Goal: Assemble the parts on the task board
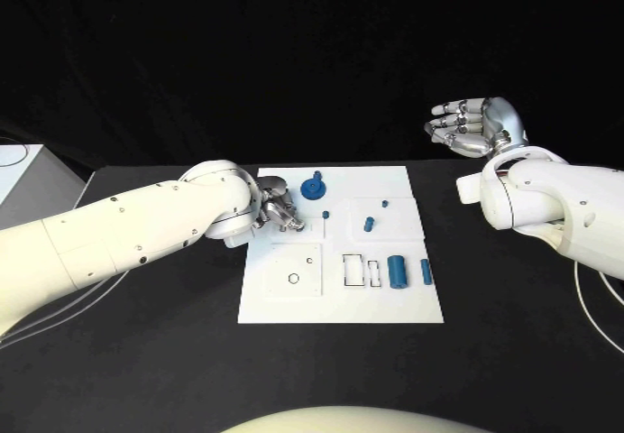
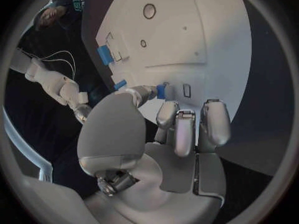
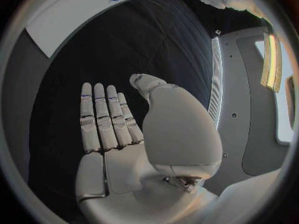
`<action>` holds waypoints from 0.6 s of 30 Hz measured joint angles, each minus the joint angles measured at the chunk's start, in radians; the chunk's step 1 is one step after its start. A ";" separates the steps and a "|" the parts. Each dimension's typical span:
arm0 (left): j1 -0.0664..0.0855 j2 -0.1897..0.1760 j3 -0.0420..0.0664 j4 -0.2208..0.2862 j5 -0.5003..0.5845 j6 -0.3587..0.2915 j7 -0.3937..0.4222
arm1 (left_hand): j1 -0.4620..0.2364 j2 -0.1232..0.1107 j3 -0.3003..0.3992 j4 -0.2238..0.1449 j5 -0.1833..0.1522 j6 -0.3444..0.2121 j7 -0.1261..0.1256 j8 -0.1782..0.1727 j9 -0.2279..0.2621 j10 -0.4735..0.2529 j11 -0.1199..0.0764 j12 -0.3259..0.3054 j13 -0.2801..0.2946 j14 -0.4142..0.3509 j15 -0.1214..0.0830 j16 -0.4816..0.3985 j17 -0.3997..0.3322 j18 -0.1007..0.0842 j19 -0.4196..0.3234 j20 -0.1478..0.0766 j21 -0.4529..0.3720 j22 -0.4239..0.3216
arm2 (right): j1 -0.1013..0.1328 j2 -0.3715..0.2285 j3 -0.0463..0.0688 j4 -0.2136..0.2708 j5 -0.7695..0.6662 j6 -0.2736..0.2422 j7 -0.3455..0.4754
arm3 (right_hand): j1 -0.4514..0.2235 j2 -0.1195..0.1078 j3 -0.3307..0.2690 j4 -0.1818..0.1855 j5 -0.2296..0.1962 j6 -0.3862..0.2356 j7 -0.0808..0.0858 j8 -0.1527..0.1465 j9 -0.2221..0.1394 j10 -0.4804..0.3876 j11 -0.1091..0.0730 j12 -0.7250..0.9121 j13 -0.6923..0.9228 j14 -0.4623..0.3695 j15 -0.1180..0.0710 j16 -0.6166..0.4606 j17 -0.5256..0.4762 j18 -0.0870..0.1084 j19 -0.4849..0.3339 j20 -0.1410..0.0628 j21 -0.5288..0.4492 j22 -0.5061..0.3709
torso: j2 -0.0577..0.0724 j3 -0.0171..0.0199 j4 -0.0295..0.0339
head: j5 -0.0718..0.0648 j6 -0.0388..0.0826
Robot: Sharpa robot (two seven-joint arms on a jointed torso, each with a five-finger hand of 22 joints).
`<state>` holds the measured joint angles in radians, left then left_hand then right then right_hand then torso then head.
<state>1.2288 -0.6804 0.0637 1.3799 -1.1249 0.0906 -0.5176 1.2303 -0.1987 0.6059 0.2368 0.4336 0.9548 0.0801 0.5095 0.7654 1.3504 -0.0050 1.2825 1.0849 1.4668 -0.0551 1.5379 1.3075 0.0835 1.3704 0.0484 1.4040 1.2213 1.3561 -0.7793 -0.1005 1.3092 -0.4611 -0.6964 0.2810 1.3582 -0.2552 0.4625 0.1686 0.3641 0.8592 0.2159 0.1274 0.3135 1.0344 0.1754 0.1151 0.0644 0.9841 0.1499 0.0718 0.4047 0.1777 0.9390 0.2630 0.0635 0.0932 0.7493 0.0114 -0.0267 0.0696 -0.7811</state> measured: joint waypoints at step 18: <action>0.001 0.011 0.001 -0.011 0.004 0.043 -0.001 | -0.062 0.004 0.000 0.000 0.062 0.026 -0.014 0.042 0.024 0.032 -0.018 0.033 0.053 -0.003 -0.011 0.000 0.000 0.000 0.002 -0.002 -0.004 0.000 | 0.000 0.000 -0.001 0.000 0.000 0.003 0.000 | 0.000 0.000 -0.003 -0.003 0.016 0.000 0.000 -0.004 -0.001 0.000 0.000 -0.004 0.000 0.000 0.000 0.000 -0.007 0.000 -0.004 0.004 0.000 -0.006 | 0.000 -0.0004 0.0006 | 0.000 -0.004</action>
<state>1.2299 -0.6695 0.0646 1.3692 -1.1214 0.1336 -0.5190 1.1685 -0.1945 0.6059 0.2367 0.4954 0.9804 0.0658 0.5516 0.7892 1.3820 -0.0230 1.3158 1.1378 1.4634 -0.0662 1.5379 1.3075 0.0836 1.3726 0.0462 1.4001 1.2216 1.3560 -0.7791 -0.1011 1.3090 -0.4609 -0.6931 0.2810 1.3582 -0.2552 0.4596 0.1657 0.3800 0.8593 0.2158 0.1234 0.3122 1.0344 0.1754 0.1112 0.0644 0.9842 0.1499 0.0718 0.3980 0.1777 0.9354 0.2667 0.0635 0.0874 0.7493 0.0110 -0.0262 0.0691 -0.7847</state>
